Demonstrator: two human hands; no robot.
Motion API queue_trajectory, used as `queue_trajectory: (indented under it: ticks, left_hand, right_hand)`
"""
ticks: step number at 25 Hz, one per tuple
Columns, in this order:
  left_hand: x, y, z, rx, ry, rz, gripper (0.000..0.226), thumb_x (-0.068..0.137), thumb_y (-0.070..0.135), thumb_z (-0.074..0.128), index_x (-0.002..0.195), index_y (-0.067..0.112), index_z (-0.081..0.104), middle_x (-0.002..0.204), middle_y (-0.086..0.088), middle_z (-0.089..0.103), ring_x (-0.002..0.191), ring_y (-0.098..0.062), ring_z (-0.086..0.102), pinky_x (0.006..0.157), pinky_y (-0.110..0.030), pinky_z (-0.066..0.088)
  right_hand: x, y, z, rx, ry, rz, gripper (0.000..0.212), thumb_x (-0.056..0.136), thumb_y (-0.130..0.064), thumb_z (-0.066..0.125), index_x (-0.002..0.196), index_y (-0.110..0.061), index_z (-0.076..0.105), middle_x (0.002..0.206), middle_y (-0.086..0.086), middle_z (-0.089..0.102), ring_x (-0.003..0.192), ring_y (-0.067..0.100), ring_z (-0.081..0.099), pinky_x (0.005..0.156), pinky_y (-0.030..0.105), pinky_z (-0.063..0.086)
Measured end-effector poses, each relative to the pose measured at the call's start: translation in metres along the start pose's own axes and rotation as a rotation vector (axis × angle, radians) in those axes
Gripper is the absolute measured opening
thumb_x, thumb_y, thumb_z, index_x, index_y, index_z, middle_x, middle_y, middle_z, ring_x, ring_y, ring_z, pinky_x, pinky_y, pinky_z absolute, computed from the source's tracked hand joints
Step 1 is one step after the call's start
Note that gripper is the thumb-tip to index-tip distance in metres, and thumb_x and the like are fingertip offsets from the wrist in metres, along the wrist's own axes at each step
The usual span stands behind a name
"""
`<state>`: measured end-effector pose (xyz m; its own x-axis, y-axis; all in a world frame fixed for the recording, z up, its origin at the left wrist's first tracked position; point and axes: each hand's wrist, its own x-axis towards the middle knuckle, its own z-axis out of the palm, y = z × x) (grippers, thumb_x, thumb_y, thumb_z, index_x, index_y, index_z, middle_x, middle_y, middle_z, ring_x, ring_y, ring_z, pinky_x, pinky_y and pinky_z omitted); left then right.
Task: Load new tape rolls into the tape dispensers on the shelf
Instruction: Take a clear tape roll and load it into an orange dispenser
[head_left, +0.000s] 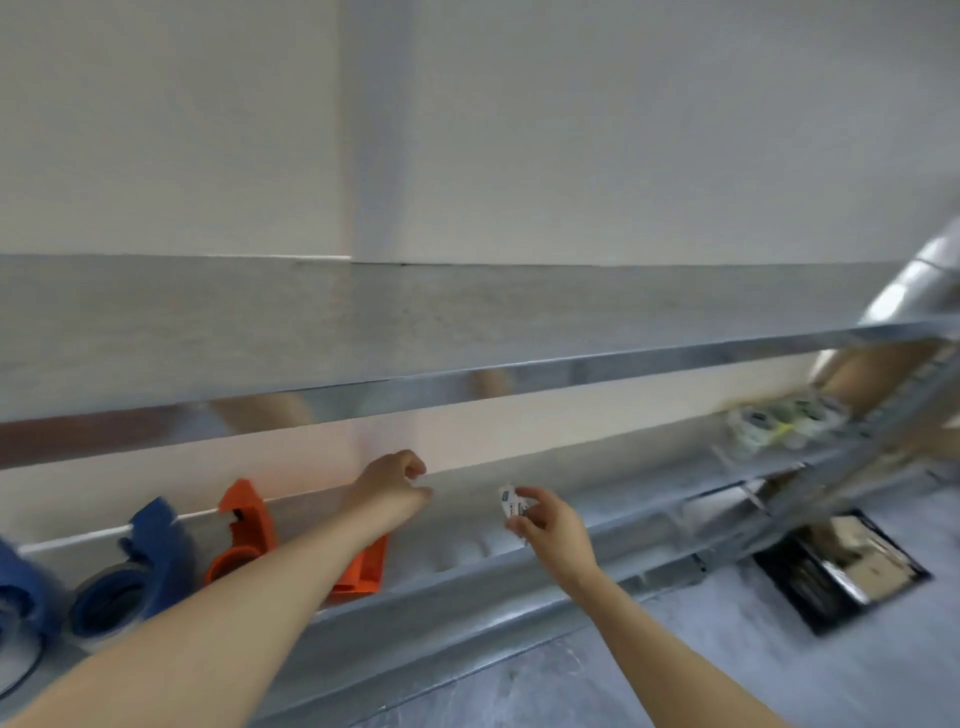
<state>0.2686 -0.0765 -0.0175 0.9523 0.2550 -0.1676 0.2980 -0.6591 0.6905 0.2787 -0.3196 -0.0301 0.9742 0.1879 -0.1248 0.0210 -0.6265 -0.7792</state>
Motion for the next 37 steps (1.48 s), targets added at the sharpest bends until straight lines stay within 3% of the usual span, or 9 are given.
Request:
queue_trajectory:
  ticks: [9,13,19,23,26,30,34,37]
  left_hand:
    - [0.008,0.171,0.122,-0.052,-0.265,0.296,0.029,0.074,0.025,0.078,0.099,0.017,0.066,0.103,0.001,0.066,0.095,-0.019,0.063,0.086,-0.027,0.047]
    - [0.019,0.245,0.188,-0.040,-0.297,0.359,0.025,0.073,0.025,0.078,0.091,0.025,0.061,0.098,0.004,0.065,0.092,-0.016,0.062,0.087,-0.027,0.048]
    - [0.040,0.352,0.304,-0.066,-0.304,0.367,0.024,0.074,0.022,0.078,0.090,0.023,0.060,0.096,0.003,0.064,0.094,-0.018,0.064,0.086,-0.028,0.048]
    - [0.054,0.399,0.367,-0.074,-0.338,0.316,0.027,0.072,0.019,0.080,0.094,0.018,0.065,0.103,-0.004,0.069,0.097,-0.022,0.065,0.086,-0.029,0.049]
    - [0.077,0.421,0.403,-0.048,-0.357,0.284,0.025,0.071,0.022,0.079,0.090,0.022,0.063,0.103,-0.001,0.069,0.096,-0.019,0.065,0.087,-0.030,0.051]
    - [0.132,0.450,0.448,-0.021,-0.355,0.238,0.023,0.072,0.021,0.078,0.088,0.023,0.061,0.103,-0.003,0.069,0.094,-0.020,0.064,0.087,-0.034,0.052]
    - [0.205,0.488,0.492,0.003,-0.323,0.227,0.025,0.077,0.020,0.071,0.101,0.014,0.064,0.107,-0.005,0.066,0.091,-0.023,0.061,0.075,-0.030,0.046]
    - [0.247,0.509,0.511,0.077,-0.325,0.225,0.035,0.076,0.018,0.068,0.111,0.016,0.062,0.118,-0.005,0.059,0.105,-0.024,0.059,0.081,-0.029,0.046]
  right_hand:
    - [-0.036,0.076,-0.180,-0.103,0.250,0.121,0.037,0.081,-0.030,0.068,0.117,-0.028,0.059,0.082,-0.005,0.072,0.077,0.012,0.067,0.073,0.038,0.055]
    - [-0.037,0.128,-0.260,-0.109,0.316,0.168,0.038,0.083,-0.032,0.065,0.120,-0.031,0.058,0.089,-0.005,0.071,0.081,0.012,0.066,0.073,0.037,0.054]
    - [-0.013,0.217,-0.378,-0.144,0.335,0.192,0.039,0.086,-0.030,0.065,0.124,-0.026,0.055,0.093,0.007,0.071,0.092,0.018,0.064,0.078,0.036,0.052]
    - [0.015,0.269,-0.433,-0.122,0.305,0.213,0.040,0.086,-0.033,0.066,0.124,-0.028,0.056,0.103,0.001,0.070,0.091,0.013,0.065,0.076,0.031,0.053]
    - [0.045,0.304,-0.460,-0.081,0.296,0.236,0.033,0.084,-0.033,0.067,0.116,-0.027,0.060,0.095,-0.005,0.072,0.084,0.010,0.067,0.076,0.037,0.056]
    - [0.101,0.343,-0.488,-0.106,0.259,0.269,0.025,0.082,-0.034,0.068,0.105,-0.027,0.063,0.096,-0.005,0.072,0.083,0.011,0.066,0.074,0.034,0.054]
    - [0.173,0.375,-0.516,-0.133,0.213,0.270,0.024,0.082,-0.034,0.068,0.103,-0.025,0.063,0.096,-0.004,0.071,0.083,0.011,0.066,0.074,0.035,0.055]
    - [0.216,0.391,-0.532,-0.158,0.166,0.268,0.027,0.081,-0.035,0.068,0.106,-0.025,0.063,0.098,-0.003,0.071,0.085,0.011,0.066,0.075,0.034,0.055]
